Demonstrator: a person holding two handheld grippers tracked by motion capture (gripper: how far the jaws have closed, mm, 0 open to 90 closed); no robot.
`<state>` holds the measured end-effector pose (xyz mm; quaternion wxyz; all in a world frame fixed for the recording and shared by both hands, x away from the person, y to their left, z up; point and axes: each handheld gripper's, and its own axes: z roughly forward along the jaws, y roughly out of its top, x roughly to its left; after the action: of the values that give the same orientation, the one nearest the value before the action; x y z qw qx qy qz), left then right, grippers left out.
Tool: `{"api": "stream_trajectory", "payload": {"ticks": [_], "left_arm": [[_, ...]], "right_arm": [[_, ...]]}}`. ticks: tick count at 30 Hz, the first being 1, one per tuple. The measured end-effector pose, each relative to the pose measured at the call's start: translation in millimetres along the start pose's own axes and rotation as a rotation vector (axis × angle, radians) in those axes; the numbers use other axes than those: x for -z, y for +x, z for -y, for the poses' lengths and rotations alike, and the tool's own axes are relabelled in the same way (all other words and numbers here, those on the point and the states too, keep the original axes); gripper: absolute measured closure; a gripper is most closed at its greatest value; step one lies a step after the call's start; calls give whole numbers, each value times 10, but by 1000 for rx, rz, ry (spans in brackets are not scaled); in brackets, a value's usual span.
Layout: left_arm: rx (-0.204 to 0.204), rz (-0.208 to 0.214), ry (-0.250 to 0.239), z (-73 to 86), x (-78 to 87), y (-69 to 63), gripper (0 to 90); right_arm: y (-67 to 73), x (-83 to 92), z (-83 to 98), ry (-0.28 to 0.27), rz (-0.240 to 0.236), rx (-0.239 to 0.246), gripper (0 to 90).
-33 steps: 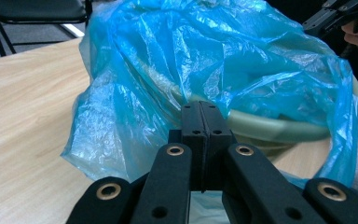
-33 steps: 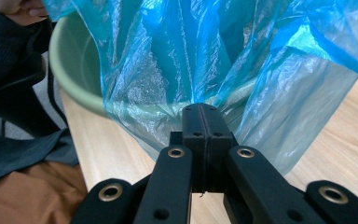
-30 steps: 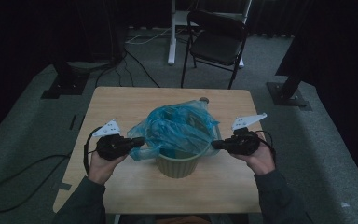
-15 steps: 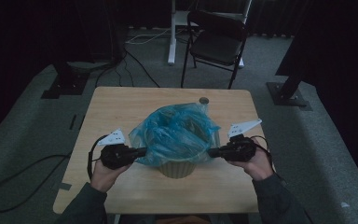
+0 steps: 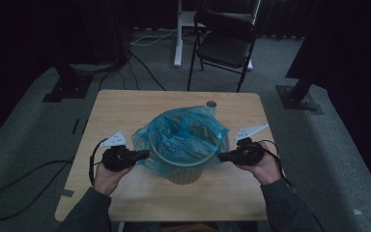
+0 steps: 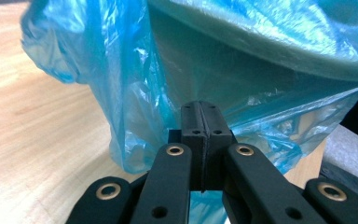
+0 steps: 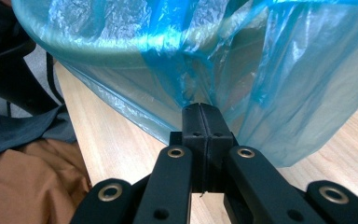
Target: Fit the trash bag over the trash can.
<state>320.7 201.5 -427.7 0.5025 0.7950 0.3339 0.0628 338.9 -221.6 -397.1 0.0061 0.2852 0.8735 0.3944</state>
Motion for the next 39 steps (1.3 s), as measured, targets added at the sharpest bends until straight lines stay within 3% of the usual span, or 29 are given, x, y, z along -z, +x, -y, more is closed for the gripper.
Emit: {"api": "stream_trajectory", "payload": {"ticks": [6,11,14,17,20,27,30,34,39], "left_arm": [[-14,-22,-53,-66,168,-10,757],[-21,-69,-93,-134,263,9,711],[-13,-118,-126,-172,296,49,679],[-10,-161,-142,-204,302,87,651],[-11,-200,-139,-228,273,125,627],[-5,-242,-123,-297,132,211,597],[-4,-261,-116,-340,58,256,603],[1,-281,-108,-404,-53,336,659],[20,-294,-104,-458,-178,426,735]], "right_arm": [[3,210,-31,-66,9,19,709],[-4,358,-103,-139,40,31,662],[-29,396,-179,-189,64,18,647],[-58,392,-259,-200,104,21,628],[-105,361,-343,-200,110,17,621],[-165,184,-516,-169,135,39,592],[-213,98,-574,-150,133,39,633],[-285,91,-606,-152,136,17,786],[-379,93,-614,-164,160,-21,859]]}}
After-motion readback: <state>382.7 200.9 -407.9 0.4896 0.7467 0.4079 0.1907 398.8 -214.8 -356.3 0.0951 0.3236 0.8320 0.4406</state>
